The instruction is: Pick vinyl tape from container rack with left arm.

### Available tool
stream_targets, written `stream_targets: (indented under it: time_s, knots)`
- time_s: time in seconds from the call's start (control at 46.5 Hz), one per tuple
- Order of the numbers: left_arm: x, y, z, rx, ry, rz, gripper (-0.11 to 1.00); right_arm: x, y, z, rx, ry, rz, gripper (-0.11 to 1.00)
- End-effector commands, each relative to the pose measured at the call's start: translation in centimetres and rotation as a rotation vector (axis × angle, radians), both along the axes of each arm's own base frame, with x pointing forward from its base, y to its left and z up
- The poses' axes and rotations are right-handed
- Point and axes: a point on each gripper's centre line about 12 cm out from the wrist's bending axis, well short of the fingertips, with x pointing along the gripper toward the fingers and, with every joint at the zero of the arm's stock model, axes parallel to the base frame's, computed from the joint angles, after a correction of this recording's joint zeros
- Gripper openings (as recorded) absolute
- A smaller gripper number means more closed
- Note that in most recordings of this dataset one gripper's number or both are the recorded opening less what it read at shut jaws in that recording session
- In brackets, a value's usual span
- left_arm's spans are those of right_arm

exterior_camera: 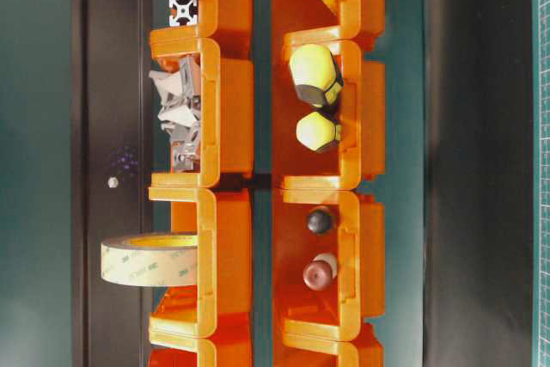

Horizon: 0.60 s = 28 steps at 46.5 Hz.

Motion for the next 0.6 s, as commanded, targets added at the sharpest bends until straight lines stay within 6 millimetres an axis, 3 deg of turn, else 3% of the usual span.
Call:
stream_targets:
  time_s: [0.0,0.108,0.387,0.581]
  knots:
    - [0.6,-0.1,3.1,0.011,-0.017,-0.009,0.05,0.4,0.2,1.6,0.02,-0.038,0.007,0.02]
    - [1.1,0.2,5.9,-0.017,0.041,0.009,0.0,0.5,0.2,1.9,0.049,-0.055,0.004,0.01]
    - [2.8,0.8,12.4,-0.014,0.33,0.052,0.0,0.6,0.2,1.7,0.092,-0.047,-0.001,0.01]
    - [4.2,2.2,14.6,0.005,0.598,0.118,0.0,0.6,0.2,1.6,0.091,-0.041,-0.001,0.01]
